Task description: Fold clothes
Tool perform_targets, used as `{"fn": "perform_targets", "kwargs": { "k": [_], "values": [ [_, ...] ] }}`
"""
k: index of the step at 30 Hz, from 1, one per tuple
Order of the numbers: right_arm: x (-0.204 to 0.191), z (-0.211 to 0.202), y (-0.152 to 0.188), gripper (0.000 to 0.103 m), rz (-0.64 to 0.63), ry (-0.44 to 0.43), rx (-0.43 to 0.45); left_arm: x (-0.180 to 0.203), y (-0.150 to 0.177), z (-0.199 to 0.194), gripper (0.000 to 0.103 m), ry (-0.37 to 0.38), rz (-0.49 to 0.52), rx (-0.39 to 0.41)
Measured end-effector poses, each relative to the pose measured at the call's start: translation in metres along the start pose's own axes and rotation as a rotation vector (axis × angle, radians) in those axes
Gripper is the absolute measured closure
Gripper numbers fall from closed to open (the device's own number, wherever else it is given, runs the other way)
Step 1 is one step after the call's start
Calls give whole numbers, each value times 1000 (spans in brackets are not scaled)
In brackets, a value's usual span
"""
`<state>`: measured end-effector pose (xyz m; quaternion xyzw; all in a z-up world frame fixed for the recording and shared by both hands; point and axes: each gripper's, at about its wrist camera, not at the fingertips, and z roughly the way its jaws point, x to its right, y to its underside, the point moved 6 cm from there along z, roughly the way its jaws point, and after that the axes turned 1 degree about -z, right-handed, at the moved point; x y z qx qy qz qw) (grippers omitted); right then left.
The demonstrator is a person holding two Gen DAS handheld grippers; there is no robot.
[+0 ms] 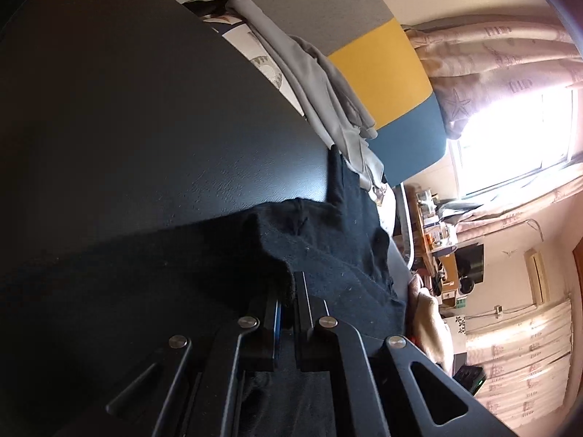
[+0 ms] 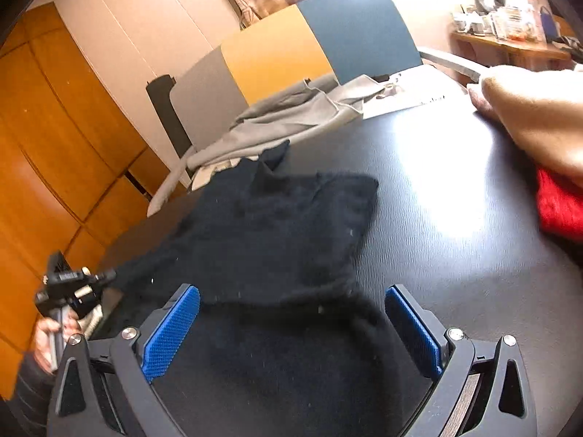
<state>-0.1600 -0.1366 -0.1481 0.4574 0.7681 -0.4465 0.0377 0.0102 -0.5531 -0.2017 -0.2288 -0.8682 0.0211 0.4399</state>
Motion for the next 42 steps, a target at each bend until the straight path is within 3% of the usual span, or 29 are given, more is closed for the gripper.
{"fn": "perform_targets", "kwargs": {
  "k": [4,6,8,11,20,26,30,34,38,42],
  "values": [
    [-23,29,-18,0,-55,-76,-36,-1,-4,7,100,-5,-10,-13],
    [-25,49,-22,0,-52,-91,-75,2,-7,14,97,-46,40,-25],
    [-12,73,-21,0,-33,-21,-128,8,-7,19,97,-75,95,-36],
    [12,93,-16,1,-10,105,-174,14,-3,27,93,-52,131,-72],
    [25,88,-12,0,-88,176,-166,-19,-2,23,94,-209,138,-49],
    [20,84,-14,0,-122,223,-180,-26,-10,-11,91,-262,142,53],
    [5,79,-20,0,-173,245,-145,-8,-9,-16,89,-214,188,75],
    [-10,87,-23,0,-217,249,-144,34,3,14,86,-153,301,19],
    [-12,99,-32,0,-239,294,-140,63,13,58,86,-150,394,-38],
    [2,112,-42,0,-226,313,-146,60,15,85,87,-174,410,-66]
  ]
}}
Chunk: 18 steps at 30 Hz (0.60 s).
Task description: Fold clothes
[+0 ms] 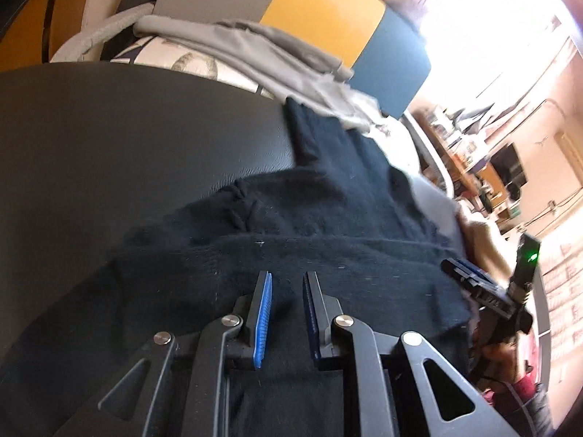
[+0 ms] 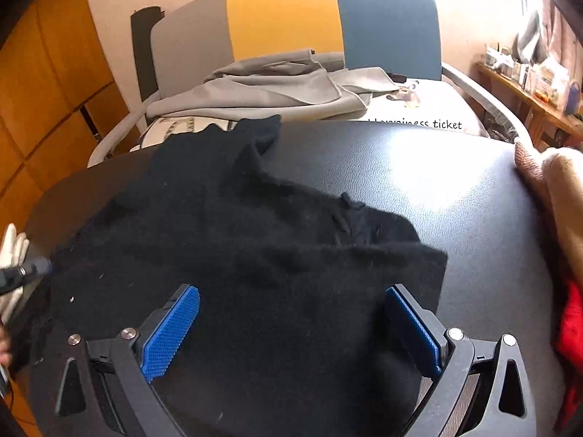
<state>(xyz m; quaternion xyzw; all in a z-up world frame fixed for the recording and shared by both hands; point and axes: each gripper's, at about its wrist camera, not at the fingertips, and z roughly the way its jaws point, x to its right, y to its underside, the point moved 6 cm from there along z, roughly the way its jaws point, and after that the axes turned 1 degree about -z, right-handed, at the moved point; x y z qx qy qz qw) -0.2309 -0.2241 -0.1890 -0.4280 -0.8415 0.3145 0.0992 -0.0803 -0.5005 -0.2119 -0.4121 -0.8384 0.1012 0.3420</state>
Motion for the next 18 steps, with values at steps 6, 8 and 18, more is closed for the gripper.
{"fn": "perform_targets", "kwargs": {
  "k": [6,8,18],
  "values": [
    [20,24,-1,0,-11,56,-33,-9,-6,13,95,5,-6,5],
    [23,28,-1,0,-17,71,-38,-16,-9,16,100,17,-23,17],
    [22,32,-5,0,-30,87,-37,-11,-8,-7,85,21,-19,26]
  ]
}}
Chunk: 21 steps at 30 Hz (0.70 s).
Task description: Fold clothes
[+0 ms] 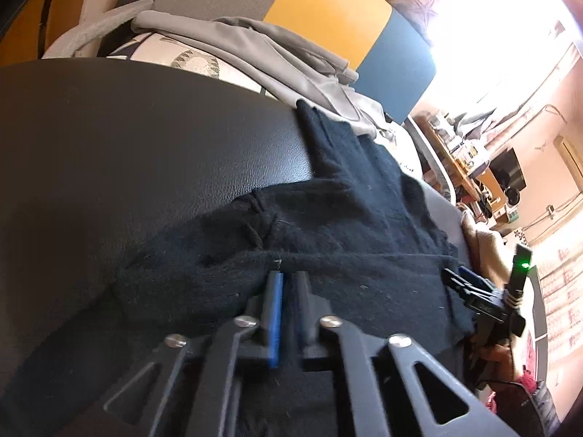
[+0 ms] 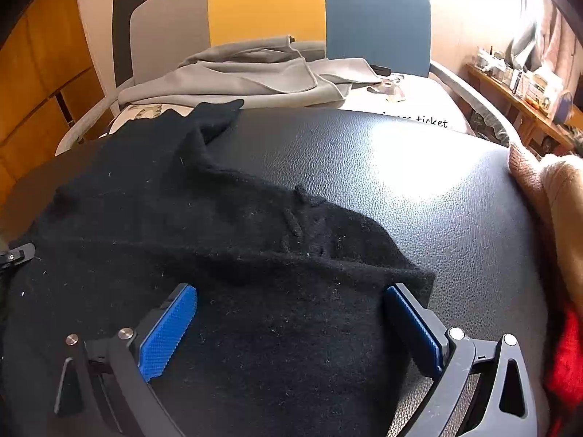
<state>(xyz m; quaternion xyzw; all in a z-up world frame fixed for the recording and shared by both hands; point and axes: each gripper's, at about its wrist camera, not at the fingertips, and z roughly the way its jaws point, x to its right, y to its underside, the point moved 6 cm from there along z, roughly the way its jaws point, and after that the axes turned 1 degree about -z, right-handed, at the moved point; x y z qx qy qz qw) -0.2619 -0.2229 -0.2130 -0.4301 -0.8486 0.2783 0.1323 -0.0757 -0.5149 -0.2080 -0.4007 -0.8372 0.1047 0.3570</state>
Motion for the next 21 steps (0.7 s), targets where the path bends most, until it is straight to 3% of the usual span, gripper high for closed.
{"fn": "perform_targets", "kwargs": {
  "k": [4,7,11,14,17,21],
  "values": [
    [-14,-18,7,0,-14,-2,8,-11,24,-63,85,56,-53,84],
    [-36,-45,20,0,-31,-26,44,-45,58,-114,85,46,-146,136],
    [-65,-80,37,0,-55,-57,93,-108,111,-183,84,-43,-313,213],
    [-102,-88,61,0,-77,-94,80,-159,154,-241,84,-159,-442,280],
    [-140,-87,77,0,-122,-121,54,-216,207,-301,81,-239,-632,356],
    [-186,-84,89,0,-212,-134,46,-267,270,-332,76,-226,-898,418]
  ]
}}
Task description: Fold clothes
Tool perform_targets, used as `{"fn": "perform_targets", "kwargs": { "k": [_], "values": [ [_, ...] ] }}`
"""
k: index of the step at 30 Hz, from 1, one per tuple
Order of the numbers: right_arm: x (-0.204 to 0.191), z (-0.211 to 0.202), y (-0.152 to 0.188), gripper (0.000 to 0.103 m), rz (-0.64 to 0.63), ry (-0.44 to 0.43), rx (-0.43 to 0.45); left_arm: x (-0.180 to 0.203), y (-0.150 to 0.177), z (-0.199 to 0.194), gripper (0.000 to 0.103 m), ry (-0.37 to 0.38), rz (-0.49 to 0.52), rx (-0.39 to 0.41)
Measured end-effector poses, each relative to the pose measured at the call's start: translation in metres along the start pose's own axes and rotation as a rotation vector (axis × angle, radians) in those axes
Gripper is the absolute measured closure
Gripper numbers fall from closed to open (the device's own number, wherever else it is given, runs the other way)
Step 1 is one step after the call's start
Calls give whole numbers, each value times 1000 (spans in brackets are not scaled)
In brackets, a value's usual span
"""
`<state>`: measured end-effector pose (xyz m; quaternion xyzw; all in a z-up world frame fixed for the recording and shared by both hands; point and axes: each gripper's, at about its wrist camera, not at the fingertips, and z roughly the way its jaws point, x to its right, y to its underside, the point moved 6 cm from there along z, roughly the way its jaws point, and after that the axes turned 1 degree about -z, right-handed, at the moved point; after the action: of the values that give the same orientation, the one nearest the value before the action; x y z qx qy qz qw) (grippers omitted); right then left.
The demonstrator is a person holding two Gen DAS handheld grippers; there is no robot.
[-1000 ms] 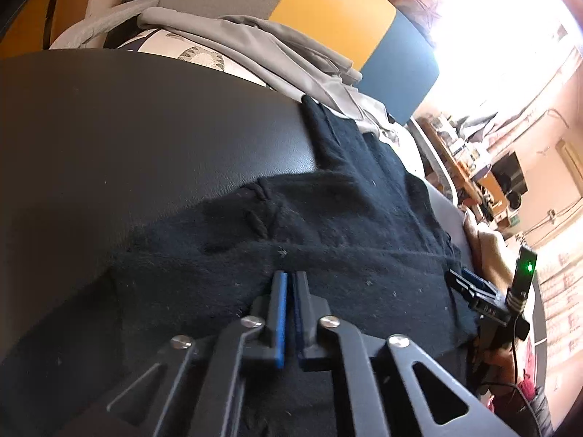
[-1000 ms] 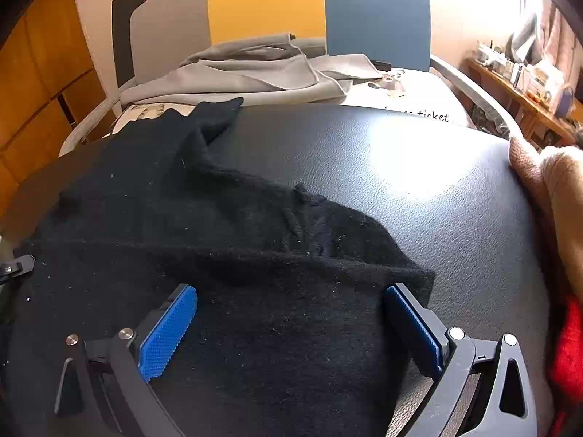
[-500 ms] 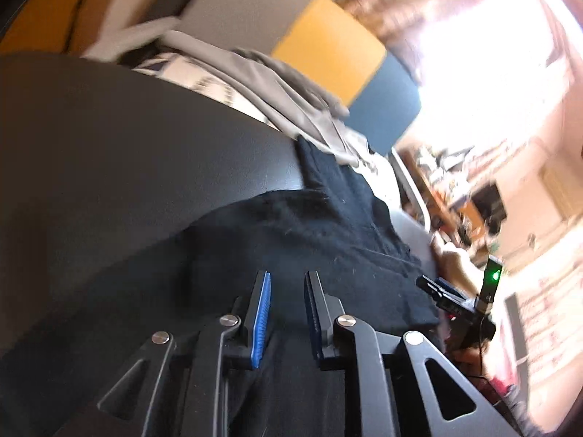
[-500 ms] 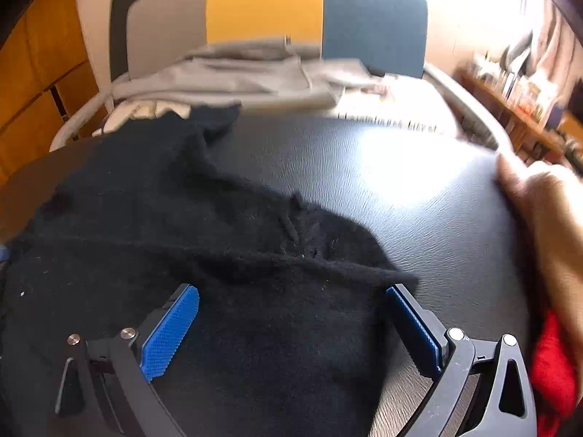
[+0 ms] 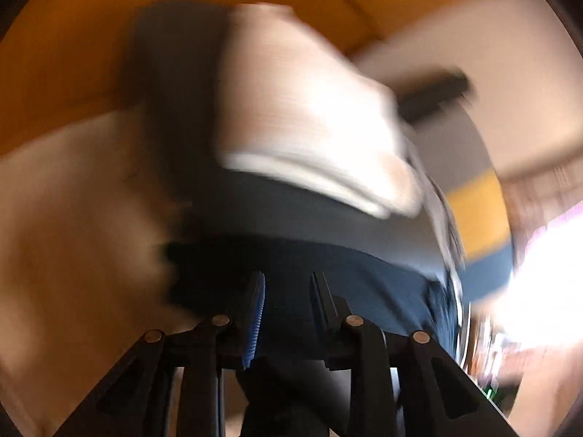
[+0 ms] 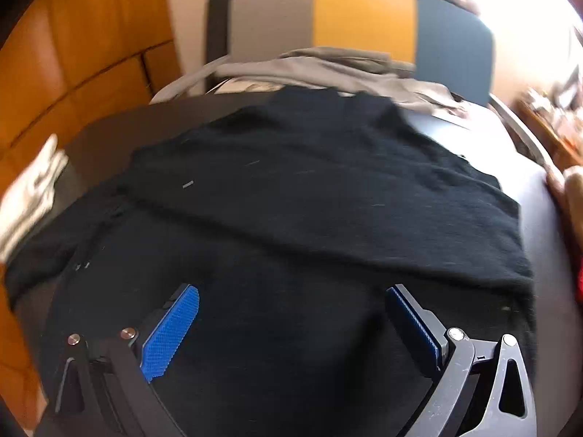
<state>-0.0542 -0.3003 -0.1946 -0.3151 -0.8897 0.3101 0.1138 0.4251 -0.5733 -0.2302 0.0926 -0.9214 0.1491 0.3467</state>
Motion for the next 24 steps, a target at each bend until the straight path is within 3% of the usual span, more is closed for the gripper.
{"fn": "perform_targets", "kwargs": {
  "k": [1,4,10,13,18,20,22,24],
  "values": [
    [-10,3,-3,0,-20,0,2,-20,-1,-3,74,6,-76,0],
    [-21,9,-7,0,-39,-4,3,-55,6,6,68,115,-285,-57],
    [-23,16,-4,0,-19,-19,-4,-54,47,48,56,243,-456,-167],
    [-25,19,-3,0,-9,-26,-8,-53,53,61,54,302,-528,-155],
    [-27,25,-1,0,8,-39,-14,-49,51,73,51,342,-551,-81],
    [-25,25,-3,0,7,-44,-14,-44,49,71,59,340,-517,-58],
    [-24,25,-3,0,7,-48,-13,-37,46,68,74,333,-481,-47],
    [-25,25,-3,0,5,-50,-12,-33,45,67,76,320,-464,-44]
  ]
}}
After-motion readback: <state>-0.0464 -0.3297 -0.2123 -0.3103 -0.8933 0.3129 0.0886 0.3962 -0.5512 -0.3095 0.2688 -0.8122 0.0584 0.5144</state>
